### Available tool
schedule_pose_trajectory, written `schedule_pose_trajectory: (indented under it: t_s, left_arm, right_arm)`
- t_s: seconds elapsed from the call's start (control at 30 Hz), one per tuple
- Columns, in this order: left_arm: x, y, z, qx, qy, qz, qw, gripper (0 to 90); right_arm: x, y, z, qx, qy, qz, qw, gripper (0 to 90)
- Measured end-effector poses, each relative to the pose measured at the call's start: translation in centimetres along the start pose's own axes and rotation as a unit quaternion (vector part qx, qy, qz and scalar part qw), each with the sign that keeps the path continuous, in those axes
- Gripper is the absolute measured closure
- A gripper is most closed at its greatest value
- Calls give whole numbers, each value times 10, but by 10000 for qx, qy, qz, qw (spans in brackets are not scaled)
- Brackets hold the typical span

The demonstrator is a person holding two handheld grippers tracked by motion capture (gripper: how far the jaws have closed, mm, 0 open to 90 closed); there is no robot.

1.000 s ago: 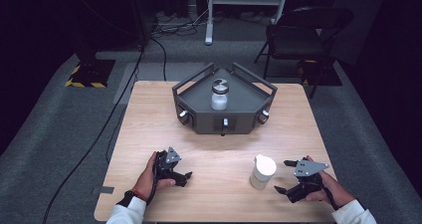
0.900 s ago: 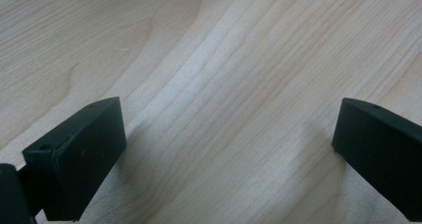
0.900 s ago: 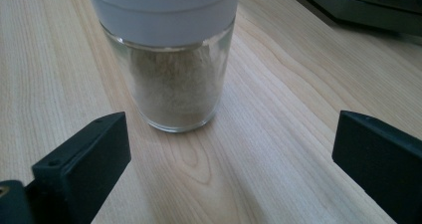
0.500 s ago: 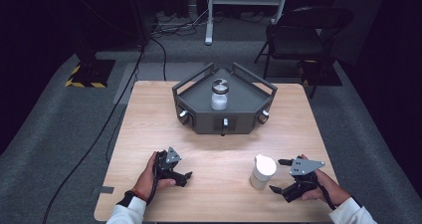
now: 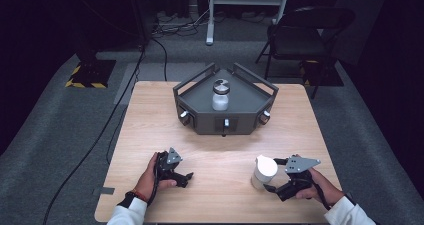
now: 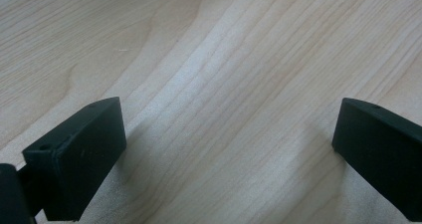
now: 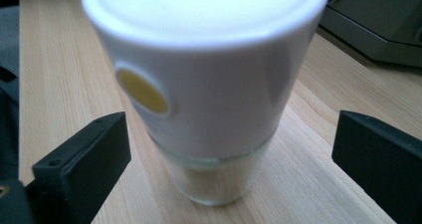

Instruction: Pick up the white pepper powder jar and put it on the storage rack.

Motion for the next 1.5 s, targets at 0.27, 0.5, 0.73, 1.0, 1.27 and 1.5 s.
schedule_pose_trajectory:
  t_s: [0.27,0.5,0.73,1.0,1.27,1.5]
  left_arm:
    - [0,0,0,1,2,1,10000,1]
    - [0,0,0,2,2,0,10000,1]
    - [0,0,0,-9,-9,9,10000,1]
    - [1,0,0,-15,-20,8,10000,2]
    - [1,0,0,-16,-19,4,10000,1]
    - [1,0,0,-17,-18,3,10000,2]
  right_arm:
    - [-2,8,-1,169,111,17,9998,62]
    - [-3,13,-2,294,214,116,9993,168]
    - [-1,14,-3,428,213,258,9985,272]
    - [-2,12,-2,438,210,173,9987,288]
    - [-3,11,-2,480,287,7,9984,293]
    - [-4,3,0,616,380,-244,9971,295]
Point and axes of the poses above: each handheld gripper's, and its own axes: y roughly forward along the jaws, z roughly out of its top, x roughly to its right, the point moved 8 cm from there along y, roughly forward along the jaws, and after that the axes turned 12 degrees about -x, right-handed, at the moved point
